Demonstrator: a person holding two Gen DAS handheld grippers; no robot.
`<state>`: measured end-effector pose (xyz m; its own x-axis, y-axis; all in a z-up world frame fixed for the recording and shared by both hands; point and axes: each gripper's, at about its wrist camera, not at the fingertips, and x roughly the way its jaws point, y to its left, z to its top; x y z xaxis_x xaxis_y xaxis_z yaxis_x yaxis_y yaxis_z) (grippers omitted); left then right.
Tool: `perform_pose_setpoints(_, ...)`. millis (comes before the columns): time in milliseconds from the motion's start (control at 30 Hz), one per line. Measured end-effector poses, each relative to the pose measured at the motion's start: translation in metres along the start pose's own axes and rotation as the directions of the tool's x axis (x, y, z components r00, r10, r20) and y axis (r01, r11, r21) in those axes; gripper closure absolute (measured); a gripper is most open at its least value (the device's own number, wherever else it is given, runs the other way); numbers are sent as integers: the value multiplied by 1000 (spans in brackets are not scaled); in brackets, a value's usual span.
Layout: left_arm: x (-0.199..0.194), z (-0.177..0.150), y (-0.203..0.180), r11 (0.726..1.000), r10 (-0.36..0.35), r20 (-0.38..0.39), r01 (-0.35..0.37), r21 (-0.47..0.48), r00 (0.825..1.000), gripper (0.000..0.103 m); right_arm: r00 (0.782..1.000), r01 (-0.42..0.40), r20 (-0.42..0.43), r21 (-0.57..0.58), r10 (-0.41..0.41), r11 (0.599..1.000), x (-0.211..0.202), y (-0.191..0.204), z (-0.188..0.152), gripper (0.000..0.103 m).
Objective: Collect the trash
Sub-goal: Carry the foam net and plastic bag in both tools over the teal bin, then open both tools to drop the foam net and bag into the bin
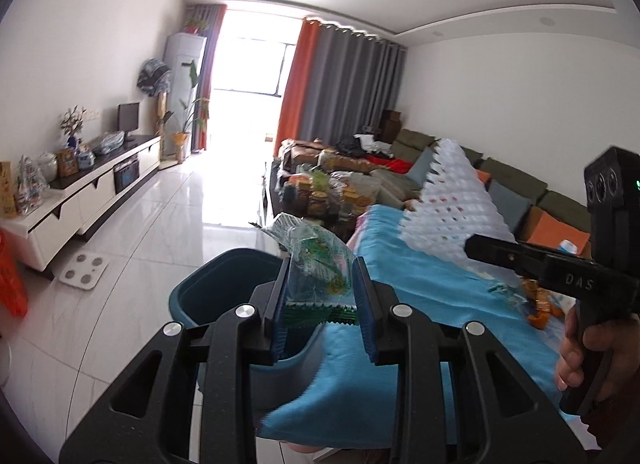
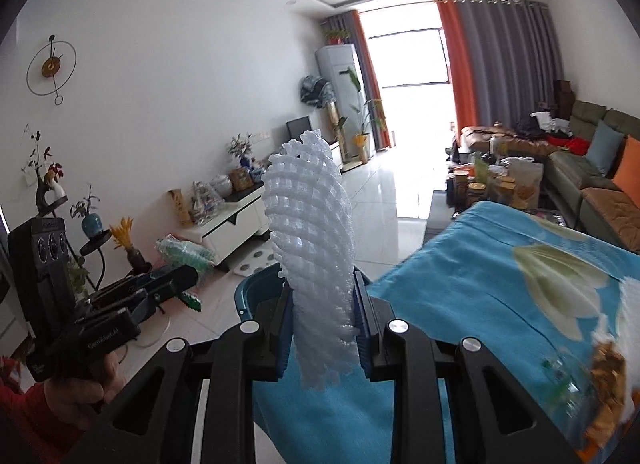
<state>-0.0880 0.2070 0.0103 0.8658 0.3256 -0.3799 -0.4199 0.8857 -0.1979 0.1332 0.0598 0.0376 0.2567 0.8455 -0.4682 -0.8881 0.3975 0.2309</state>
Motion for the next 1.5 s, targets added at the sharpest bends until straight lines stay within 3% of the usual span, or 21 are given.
perform_pose_setpoints(200, 24, 9, 24, 999, 45, -32, -45, -20, 998, 74, 996, -43, -86, -34, 40, 998, 58, 10, 18, 78)
perform_pose_setpoints(467, 93, 7, 37, 994, 74, -129, -83, -67, 989, 74, 975, -61, -218, -51, 49, 997, 122, 7, 30, 78)
perform_pose_setpoints(800, 186, -9, 42, 984, 85, -286, -125, -124, 954, 74, 918, -54, -397, -116, 4, 992, 189, 18, 21, 77)
perform_pose_setpoints(967, 213, -18, 47, 984, 79, -329, -127, -127, 941, 73, 885, -54, -465, -143, -19, 988, 207, 26, 16, 72)
perform_pose_setpoints(1100, 229, -22, 48, 983, 70, -345, -122, -134, 936, 71, 871, -50, -490, -152, -31, 987, 215, 30, 11, 70)
perform_pose_setpoints(1233, 241, -29, 50, 984, 59, -367, -116, -134, 928, 60, 868, -48, -495, -137, -26, 989, 218, 29, 11, 63)
perform_pose_setpoints(1367, 243, -32, 50, 985, 76, -353, -124, -116, 933, 51, 875, -44, -484, -126, -23, 991, 216, 27, 14, 55)
perform_pose_setpoints(1433, 244, -31, 51, 986, 71, -346, -118, -116, 936, 37, 878, -48, -478, -111, -11, 993, 214, 25, 15, 47)
perform_pose_setpoints(1500, 241, -32, 54, 986, 78, -337, -123, -113, 938, 34, 885, -38, -465, -108, -16, 993, 211, 23, 18, 46)
